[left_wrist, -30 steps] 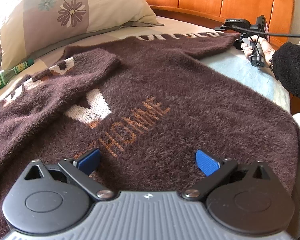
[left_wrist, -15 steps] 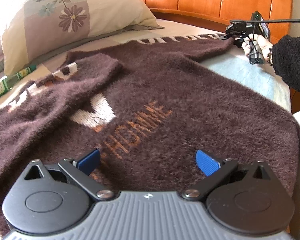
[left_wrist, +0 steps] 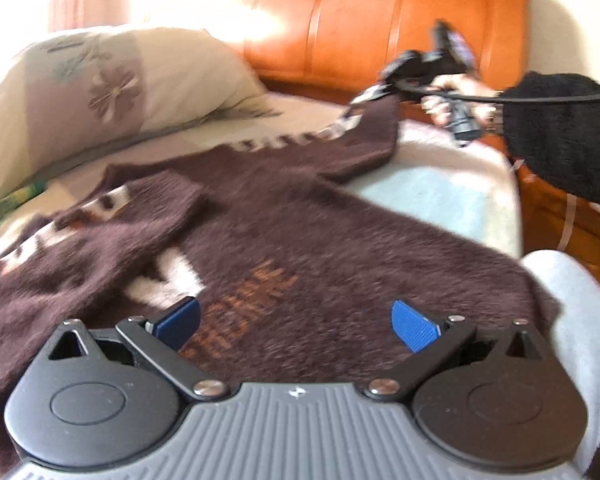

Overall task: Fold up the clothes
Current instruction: 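Lift the sleeve cuff up with the right gripper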

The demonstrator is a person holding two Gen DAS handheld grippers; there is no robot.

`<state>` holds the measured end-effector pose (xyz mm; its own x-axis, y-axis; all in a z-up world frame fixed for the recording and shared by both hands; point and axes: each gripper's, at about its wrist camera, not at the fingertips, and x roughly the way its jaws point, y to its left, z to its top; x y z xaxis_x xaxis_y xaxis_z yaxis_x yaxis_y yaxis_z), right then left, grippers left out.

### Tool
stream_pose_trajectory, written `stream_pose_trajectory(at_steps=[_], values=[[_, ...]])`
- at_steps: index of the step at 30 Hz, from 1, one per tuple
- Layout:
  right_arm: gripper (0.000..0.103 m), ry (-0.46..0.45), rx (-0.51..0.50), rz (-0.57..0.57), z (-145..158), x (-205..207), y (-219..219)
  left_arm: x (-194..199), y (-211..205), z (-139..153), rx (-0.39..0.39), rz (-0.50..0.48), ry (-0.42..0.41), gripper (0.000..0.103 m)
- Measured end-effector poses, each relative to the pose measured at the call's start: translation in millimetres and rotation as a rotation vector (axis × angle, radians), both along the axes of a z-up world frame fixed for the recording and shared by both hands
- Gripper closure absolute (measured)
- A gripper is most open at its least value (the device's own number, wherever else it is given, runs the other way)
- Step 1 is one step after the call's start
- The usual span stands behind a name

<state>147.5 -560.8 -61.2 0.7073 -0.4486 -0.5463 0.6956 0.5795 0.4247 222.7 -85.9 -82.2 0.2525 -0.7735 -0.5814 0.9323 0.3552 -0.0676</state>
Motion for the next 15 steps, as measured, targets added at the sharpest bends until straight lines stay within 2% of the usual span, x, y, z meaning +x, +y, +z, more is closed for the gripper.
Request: stream_pose_trajectory(at_steps=[6,15], values=[[0.092,0.027,-0.047,0.116,30.8,25.4,44.1,-2.1,5.1,-0.3,0.006,-0.016,-0.002,0.001],[0.092,0.073,-0.134,0.263,73.5,59.5,106.9,9.7,45.4,3.9,-0.024,0.067,0.005,0.001]])
